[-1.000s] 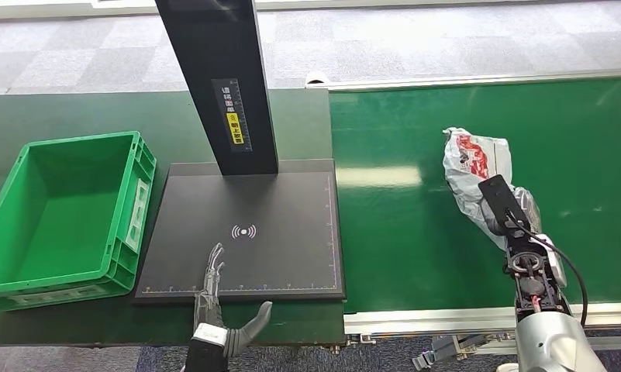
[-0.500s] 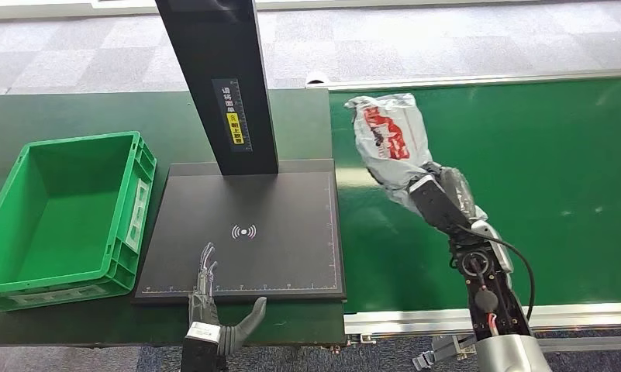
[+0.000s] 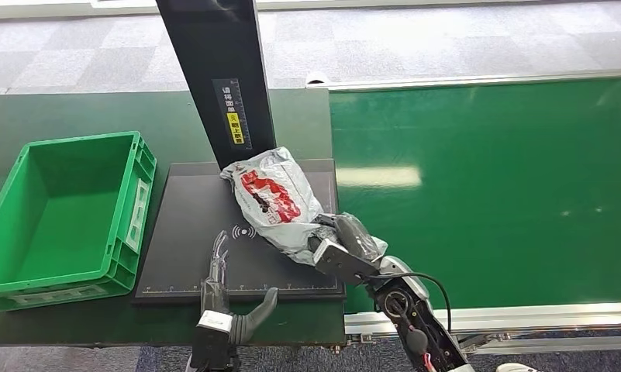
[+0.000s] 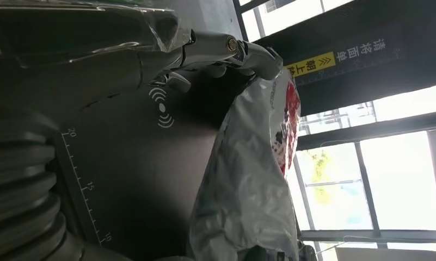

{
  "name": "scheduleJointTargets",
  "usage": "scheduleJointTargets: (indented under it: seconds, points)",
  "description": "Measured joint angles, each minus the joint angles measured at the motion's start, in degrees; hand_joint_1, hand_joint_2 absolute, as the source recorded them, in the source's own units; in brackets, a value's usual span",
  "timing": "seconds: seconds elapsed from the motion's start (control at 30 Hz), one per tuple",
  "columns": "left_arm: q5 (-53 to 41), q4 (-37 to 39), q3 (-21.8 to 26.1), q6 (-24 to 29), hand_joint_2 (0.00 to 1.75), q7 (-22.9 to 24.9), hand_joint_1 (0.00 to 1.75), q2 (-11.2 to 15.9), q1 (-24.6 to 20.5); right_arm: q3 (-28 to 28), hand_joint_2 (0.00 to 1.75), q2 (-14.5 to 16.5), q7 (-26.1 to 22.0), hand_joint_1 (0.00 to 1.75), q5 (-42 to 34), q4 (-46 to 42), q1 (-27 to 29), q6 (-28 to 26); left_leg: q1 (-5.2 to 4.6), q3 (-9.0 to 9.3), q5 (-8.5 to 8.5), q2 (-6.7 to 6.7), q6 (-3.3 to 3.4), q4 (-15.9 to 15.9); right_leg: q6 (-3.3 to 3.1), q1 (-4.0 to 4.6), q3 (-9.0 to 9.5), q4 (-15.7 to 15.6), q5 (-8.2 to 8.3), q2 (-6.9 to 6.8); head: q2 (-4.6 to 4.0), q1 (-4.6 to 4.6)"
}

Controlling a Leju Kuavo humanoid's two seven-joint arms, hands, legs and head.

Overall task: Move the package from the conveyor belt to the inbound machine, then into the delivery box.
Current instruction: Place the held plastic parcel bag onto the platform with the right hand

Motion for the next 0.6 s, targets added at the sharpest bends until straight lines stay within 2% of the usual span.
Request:
scheduleJointTargets:
  seconds: [0.1, 0.17, 0.23, 0.3, 0.4, 0.6]
  points:
    - [-0.01, 0.82, 0.01, -0.66, 1.75, -0.01, 0.00, -0.10, -0.81, 1.67, 1.75, 0.80, -0.82, 1.75, -1.17, -0.01, -0.26, -0.21, 0.00, 0.01, 0.00, 0.01, 0.00, 0.00, 0.00, 0.00, 0.00, 0.00, 0.00, 0.00, 0.00, -0.01]
    - [-0.07, 1.15, 0.02, -0.92, 1.75, -0.01, 0.00, -0.14, -1.05, 2.30, 1.75, 1.15, -0.85, 0.88, -1.50, -0.08, -0.45, -0.64, 0.00, 0.01, 0.00, 0.00, 0.00, 0.00, 0.00, 0.00, 0.00, 0.00, 0.00, 0.00, 0.00, -0.01]
    - [-0.16, 1.45, 0.03, -1.08, 1.75, -0.01, 0.00, -0.20, -1.18, 2.64, 0.87, 1.37, 0.13, 0.01, -1.48, -0.16, -0.66, -1.45, 0.00, 0.00, 0.00, 0.00, -0.01, 0.00, 0.00, 0.00, -0.01, 0.00, 0.00, 0.00, 0.00, -0.01]
    - [-0.21, 1.72, 0.05, -0.94, 1.75, -0.01, 0.00, -0.30, -1.25, 2.74, 0.00, 1.48, 1.93, 0.00, -1.37, -0.17, -0.93, -2.60, 0.00, 0.00, 0.00, 0.01, 0.00, 0.00, 0.00, 0.00, 0.00, 0.00, 0.00, 0.00, 0.00, 0.00]
    - [-0.22, 1.97, 0.08, -0.56, 1.75, -0.01, 0.00, -0.40, -1.25, 2.62, 0.00, 1.51, 3.78, 0.00, -1.33, -0.15, -1.30, -4.06, -0.01, 0.00, 0.00, 0.01, 0.00, 0.00, 0.00, 0.00, 0.00, 0.00, 0.00, 0.00, 0.00, 0.01]
    - [0.83, 2.05, 0.20, -0.63, 1.75, -0.03, 0.00, -0.40, -1.12, 1.76, 0.00, 1.42, 4.40, 0.00, -1.82, -0.02, -1.72, -4.99, -0.01, 0.00, 0.00, 0.00, 0.00, 0.00, 0.00, 0.00, -0.01, 0.00, 0.00, 0.00, 0.00, 0.01]
